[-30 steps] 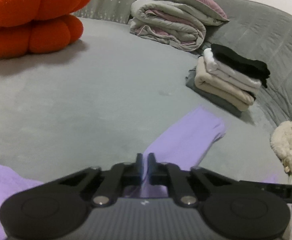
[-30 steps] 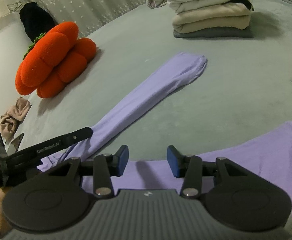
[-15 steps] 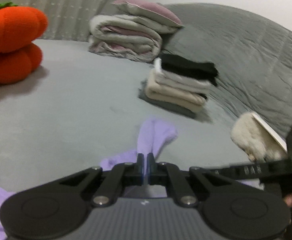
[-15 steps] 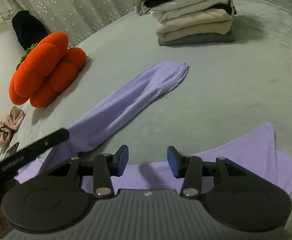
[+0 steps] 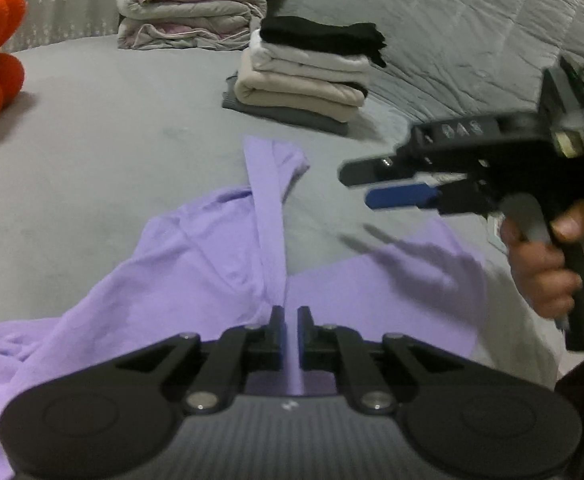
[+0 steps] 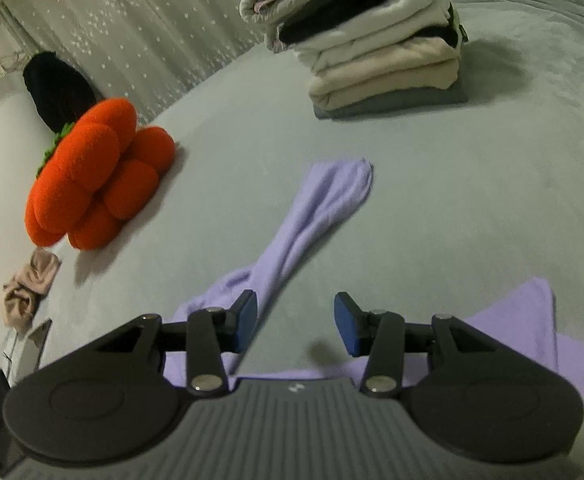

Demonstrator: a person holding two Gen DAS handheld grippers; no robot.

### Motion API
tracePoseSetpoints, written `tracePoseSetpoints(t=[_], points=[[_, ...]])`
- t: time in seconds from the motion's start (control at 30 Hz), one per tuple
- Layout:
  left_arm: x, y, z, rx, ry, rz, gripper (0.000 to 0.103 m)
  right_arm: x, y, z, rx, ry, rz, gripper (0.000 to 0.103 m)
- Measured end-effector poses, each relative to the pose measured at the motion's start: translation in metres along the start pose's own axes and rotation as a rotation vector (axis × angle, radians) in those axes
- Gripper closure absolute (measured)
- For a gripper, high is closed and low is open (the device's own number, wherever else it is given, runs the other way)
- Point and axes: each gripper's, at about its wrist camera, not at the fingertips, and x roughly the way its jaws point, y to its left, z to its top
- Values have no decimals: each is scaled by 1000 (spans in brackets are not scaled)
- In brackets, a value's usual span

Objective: Fold clothes
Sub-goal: 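Grasp the garment leg with the left gripper while the right gripper grasps the leg end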

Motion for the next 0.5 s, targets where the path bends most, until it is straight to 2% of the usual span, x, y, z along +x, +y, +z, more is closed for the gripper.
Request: tracePoseSetpoints(t=[0.17, 0.33, 0.5], points=[[-2, 0, 2, -4, -11, 10, 91, 11, 4, 10, 11, -37, 30, 56], [-3, 5, 3, -34, -52, 38, 74, 28, 22, 13, -32, -48, 40, 56], [3, 6, 3, -34, -59, 43, 73, 53, 29, 12, -68, -48, -12, 56]])
